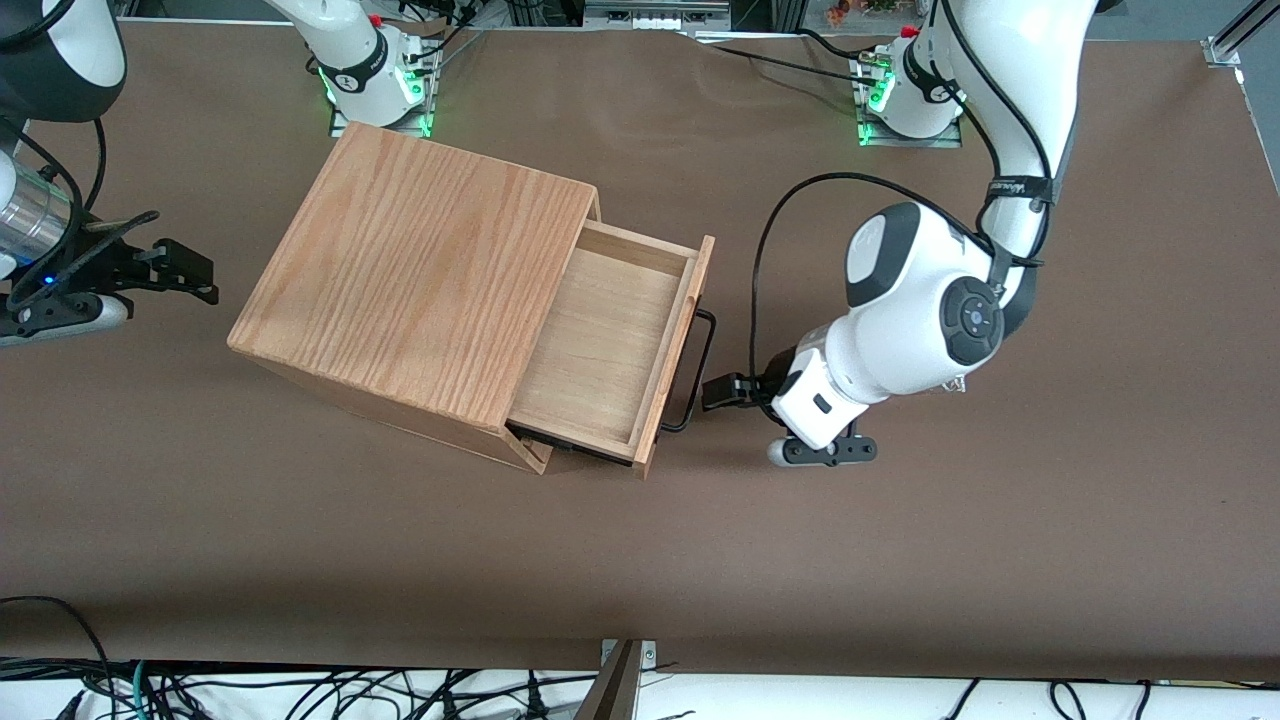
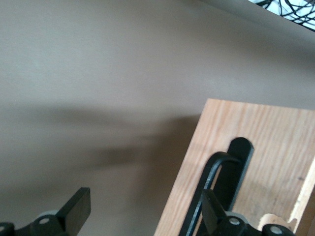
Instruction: Open top drawer with left arm
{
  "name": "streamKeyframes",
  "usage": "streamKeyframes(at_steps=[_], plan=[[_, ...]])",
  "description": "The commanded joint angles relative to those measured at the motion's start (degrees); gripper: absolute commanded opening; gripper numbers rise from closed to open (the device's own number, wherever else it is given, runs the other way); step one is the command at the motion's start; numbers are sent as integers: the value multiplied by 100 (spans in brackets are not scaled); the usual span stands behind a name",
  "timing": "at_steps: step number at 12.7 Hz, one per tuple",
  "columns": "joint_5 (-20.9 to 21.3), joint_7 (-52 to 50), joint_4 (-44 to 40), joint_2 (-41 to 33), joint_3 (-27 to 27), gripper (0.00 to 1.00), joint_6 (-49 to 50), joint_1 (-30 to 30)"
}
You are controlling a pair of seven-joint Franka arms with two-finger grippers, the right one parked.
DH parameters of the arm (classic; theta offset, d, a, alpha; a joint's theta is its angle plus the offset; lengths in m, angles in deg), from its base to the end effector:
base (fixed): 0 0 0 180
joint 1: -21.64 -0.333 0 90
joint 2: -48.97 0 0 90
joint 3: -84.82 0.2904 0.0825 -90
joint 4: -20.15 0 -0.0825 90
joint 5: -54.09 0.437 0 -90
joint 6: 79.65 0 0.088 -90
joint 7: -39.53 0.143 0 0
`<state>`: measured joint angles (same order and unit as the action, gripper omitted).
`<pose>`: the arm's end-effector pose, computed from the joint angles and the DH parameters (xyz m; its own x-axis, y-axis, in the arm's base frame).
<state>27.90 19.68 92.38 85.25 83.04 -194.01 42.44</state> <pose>0.7101 -0.3351 0.3346 0.9899 0.1077 -0.0925 0.1373 -0.8928 0.4290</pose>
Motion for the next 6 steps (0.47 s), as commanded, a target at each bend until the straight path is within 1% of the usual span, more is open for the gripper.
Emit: streamKeyframes(at_steps=[1, 3, 4, 5, 6], plan=[[-106, 34, -165, -121, 20, 100, 545, -390], [-26, 43, -156, -244, 38, 100, 940, -777], [87, 121, -156, -253, 47, 100, 1160, -970], [262, 453, -156, -323, 38, 100, 1362, -1120], [299, 595, -156, -437, 47, 100, 1512, -1200]])
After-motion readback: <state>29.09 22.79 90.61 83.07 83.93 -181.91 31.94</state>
